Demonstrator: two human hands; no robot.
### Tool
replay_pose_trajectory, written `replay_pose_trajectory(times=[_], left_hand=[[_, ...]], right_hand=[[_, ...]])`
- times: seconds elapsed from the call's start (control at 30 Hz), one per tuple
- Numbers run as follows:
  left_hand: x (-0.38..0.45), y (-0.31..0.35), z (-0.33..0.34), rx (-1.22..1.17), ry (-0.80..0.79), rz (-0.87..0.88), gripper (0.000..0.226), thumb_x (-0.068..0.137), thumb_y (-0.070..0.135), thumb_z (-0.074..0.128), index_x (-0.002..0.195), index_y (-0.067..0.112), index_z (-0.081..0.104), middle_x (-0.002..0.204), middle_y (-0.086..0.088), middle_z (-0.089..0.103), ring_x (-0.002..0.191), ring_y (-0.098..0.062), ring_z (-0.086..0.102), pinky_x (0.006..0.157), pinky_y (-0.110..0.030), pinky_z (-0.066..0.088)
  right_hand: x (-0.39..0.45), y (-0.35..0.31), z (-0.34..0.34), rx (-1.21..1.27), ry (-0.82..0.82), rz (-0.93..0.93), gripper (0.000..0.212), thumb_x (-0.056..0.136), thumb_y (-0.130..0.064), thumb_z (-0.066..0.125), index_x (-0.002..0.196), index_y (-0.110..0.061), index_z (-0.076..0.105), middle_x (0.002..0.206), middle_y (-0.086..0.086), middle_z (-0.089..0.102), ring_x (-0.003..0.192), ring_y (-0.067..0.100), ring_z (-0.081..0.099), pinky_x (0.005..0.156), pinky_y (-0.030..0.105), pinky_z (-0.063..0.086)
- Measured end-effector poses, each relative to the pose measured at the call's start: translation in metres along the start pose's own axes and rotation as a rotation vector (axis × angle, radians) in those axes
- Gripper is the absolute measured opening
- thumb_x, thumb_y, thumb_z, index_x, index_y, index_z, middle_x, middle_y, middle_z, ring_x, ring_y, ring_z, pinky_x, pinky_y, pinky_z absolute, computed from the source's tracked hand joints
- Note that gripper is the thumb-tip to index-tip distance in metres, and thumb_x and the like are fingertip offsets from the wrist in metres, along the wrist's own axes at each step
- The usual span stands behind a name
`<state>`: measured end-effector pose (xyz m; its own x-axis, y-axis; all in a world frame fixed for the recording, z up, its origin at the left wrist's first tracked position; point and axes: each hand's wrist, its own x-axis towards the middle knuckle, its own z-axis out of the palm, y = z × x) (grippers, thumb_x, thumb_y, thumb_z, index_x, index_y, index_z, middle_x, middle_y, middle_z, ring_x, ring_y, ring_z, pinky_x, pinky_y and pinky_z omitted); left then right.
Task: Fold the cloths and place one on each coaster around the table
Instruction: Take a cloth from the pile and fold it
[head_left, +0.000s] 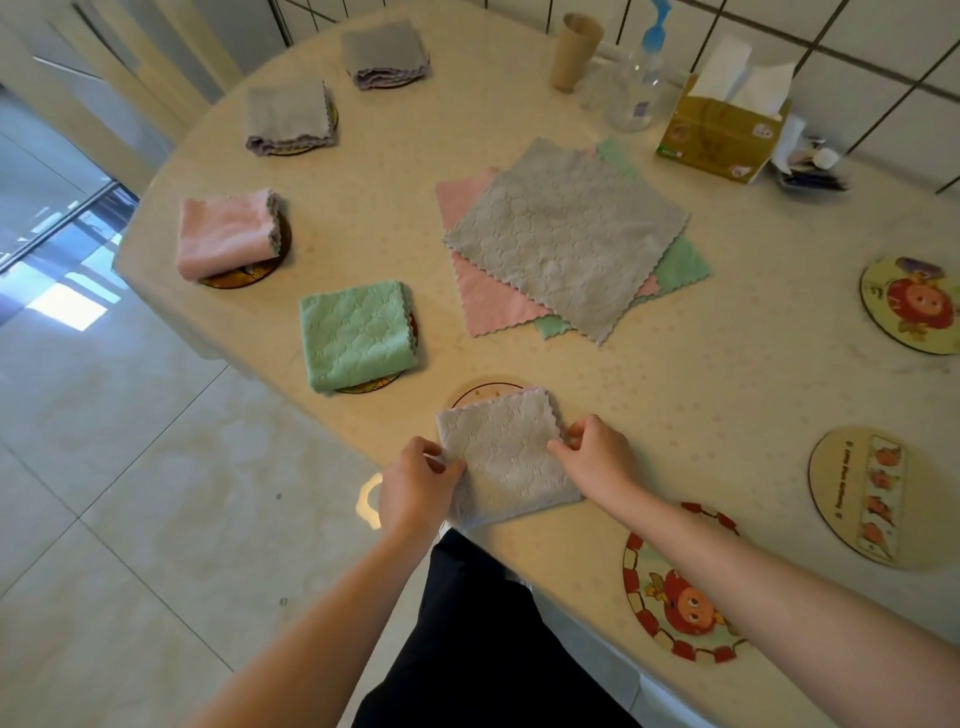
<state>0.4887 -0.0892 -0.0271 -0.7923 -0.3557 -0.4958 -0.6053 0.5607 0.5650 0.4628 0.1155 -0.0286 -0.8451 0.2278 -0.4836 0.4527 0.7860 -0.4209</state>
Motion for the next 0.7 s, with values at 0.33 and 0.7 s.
replay_pose_trajectory(times=[0.33,0.7], left_hand=[[0.009,0.013,0.0,-0.094,0.009,-0.107,0.024,0.077,0.039,0.073,0.085,0.018,0.065,0.078,0.006,0.062,0.072,-0.01,0.056,0.065,-0.028,0.045],[0.011,0.03,-0.001,-0.335,-0.178,-0.176,0.023,0.073,0.026,0.072,0.084,0.007,0.062,0.072,-0.005,0.054,0.067,-0.019,0.05,0.061,-0.031,0.041]], right_hand=[[0.008,-0.014,-0.005,0.011,-0.199,0.142,0.04,0.081,-0.048,0.064,0.091,-0.009,0.061,0.084,0.002,0.062,0.072,0.021,0.058,0.066,0.029,0.048],[0.001,-0.008,-0.011,0.127,-0.289,0.139,0.032,0.084,-0.044,0.061,0.084,-0.015,0.047,0.078,-0.002,0.051,0.067,0.015,0.05,0.05,0.026,0.035]])
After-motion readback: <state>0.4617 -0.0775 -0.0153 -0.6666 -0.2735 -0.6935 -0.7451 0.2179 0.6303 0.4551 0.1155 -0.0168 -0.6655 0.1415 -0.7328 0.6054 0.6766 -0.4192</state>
